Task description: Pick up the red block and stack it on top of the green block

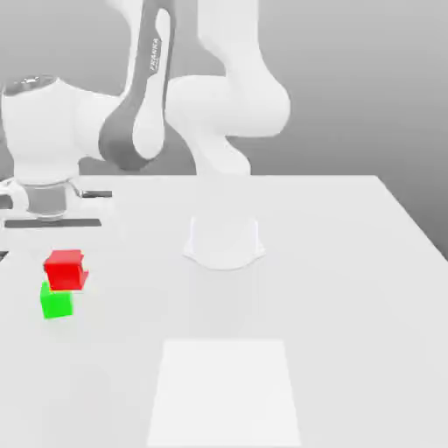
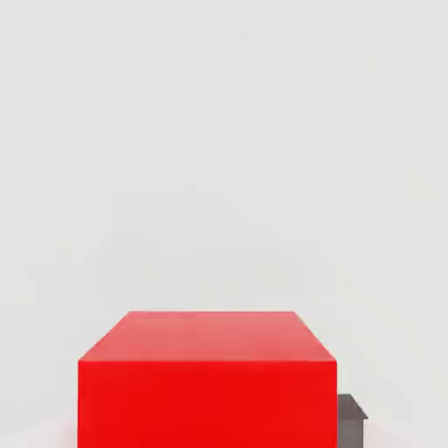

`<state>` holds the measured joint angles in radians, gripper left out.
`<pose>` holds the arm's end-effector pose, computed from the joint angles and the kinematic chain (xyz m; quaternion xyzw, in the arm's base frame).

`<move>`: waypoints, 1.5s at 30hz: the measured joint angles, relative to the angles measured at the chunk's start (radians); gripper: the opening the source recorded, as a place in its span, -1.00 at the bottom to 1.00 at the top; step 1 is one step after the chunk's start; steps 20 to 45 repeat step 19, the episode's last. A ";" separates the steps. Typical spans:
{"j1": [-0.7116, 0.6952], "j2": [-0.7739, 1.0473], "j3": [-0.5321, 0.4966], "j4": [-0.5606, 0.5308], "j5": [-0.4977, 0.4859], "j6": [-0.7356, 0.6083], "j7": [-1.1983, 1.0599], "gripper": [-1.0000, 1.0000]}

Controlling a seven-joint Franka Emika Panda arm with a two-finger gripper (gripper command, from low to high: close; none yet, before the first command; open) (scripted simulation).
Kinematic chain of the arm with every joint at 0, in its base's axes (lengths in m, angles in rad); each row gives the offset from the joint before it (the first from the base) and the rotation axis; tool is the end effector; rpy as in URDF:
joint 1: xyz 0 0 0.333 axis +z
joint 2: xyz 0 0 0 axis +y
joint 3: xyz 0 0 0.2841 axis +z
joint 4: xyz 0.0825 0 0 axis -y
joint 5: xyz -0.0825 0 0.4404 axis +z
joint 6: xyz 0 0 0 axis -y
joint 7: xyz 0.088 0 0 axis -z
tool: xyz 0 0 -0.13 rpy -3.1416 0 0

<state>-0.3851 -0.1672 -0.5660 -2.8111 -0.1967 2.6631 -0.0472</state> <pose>0.2524 -0.3137 0.1415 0.9354 -0.3535 0.0004 0.0007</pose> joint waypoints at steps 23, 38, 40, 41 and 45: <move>-0.002 0.279 0.012 0.011 0.442 0.223 -0.415 1.00; -0.002 0.279 0.012 0.011 0.442 0.223 -0.415 1.00; -0.002 0.279 0.012 0.011 0.442 0.223 -0.415 1.00; -0.002 0.279 0.012 0.011 0.442 0.223 -0.415 1.00; -0.002 0.279 0.012 0.011 0.442 0.223 -0.415 1.00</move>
